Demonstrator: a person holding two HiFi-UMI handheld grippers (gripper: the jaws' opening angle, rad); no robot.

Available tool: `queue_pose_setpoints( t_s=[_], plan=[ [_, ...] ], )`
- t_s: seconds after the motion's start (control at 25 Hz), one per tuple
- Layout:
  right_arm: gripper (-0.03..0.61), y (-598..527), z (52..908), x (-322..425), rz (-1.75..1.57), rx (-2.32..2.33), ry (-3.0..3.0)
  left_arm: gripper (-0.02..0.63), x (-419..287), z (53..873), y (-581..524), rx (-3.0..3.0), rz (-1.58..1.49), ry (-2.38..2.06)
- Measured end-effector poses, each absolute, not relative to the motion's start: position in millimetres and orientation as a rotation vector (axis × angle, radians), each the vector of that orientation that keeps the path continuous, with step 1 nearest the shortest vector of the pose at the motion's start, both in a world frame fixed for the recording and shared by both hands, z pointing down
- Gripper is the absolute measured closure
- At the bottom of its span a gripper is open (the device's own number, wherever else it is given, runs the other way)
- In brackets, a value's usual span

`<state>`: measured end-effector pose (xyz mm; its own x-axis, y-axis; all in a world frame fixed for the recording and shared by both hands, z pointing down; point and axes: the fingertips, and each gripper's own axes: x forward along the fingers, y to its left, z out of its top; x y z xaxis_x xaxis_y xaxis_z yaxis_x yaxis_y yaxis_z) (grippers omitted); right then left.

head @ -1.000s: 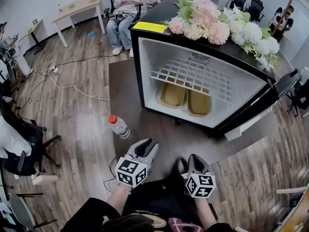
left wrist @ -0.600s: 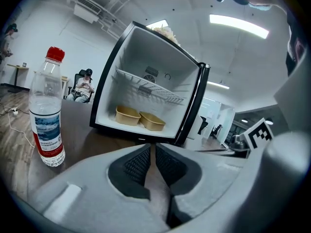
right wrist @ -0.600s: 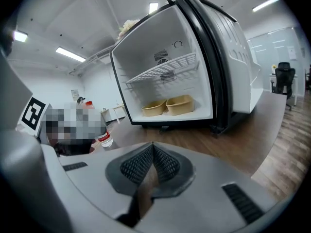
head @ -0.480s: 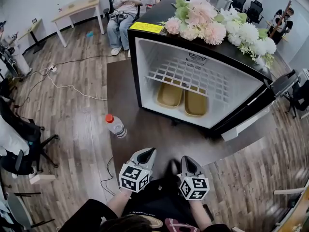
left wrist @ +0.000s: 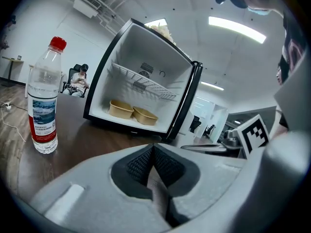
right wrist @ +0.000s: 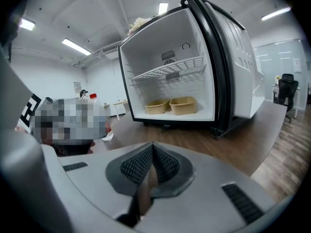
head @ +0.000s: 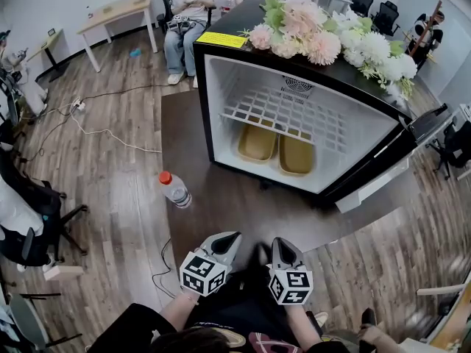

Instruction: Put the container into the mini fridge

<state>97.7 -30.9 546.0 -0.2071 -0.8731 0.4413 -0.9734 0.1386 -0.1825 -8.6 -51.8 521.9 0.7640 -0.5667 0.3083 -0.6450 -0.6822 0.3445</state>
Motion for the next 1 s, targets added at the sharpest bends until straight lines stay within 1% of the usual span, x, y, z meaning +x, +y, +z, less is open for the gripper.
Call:
queue_pose_setpoints(
  t_s=[1.0],
  plan=[
    [0.572,-31.3,553.0,101.9,0.627,1.833,-2.13,0.606,-16.0,529.7,-58.0,2.505,0.265,-0.948]
  ],
)
